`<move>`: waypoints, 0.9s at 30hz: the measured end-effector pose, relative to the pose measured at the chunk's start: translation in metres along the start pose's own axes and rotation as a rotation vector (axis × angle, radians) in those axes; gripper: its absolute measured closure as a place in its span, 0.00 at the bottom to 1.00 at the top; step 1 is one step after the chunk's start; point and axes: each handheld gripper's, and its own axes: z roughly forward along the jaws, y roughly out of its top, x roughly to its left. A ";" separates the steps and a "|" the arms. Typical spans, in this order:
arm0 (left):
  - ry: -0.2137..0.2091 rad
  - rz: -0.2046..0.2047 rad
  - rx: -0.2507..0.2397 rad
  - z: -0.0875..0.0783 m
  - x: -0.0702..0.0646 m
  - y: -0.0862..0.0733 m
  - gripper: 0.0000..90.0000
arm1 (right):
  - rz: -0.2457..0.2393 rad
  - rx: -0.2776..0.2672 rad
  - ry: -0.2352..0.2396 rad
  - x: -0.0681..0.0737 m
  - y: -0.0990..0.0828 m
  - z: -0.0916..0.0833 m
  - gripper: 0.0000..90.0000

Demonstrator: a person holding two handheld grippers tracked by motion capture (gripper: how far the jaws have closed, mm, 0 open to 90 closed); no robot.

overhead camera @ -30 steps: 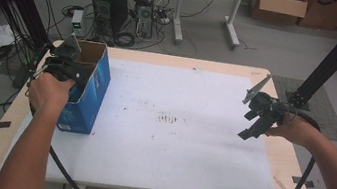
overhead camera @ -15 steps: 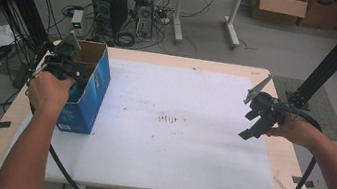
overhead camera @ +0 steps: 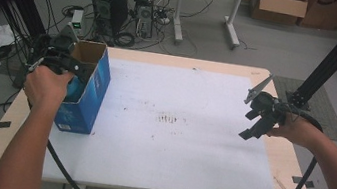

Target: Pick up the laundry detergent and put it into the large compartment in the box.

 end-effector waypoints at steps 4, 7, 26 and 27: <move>0.014 0.005 -0.020 -0.009 -0.001 0.002 0.28 | 0.002 -0.001 -0.002 0.001 -0.001 -0.002 0.20; 0.003 0.038 -0.034 -0.020 -0.006 0.004 0.28 | -0.003 -0.003 -0.005 0.001 -0.001 -0.003 0.20; -0.079 0.214 -0.092 -0.057 -0.064 0.009 0.23 | -0.004 -0.006 -0.008 0.005 0.001 -0.006 0.20; -0.085 0.227 -0.093 -0.058 -0.068 0.009 0.22 | -0.003 -0.005 -0.008 0.005 0.002 -0.007 0.20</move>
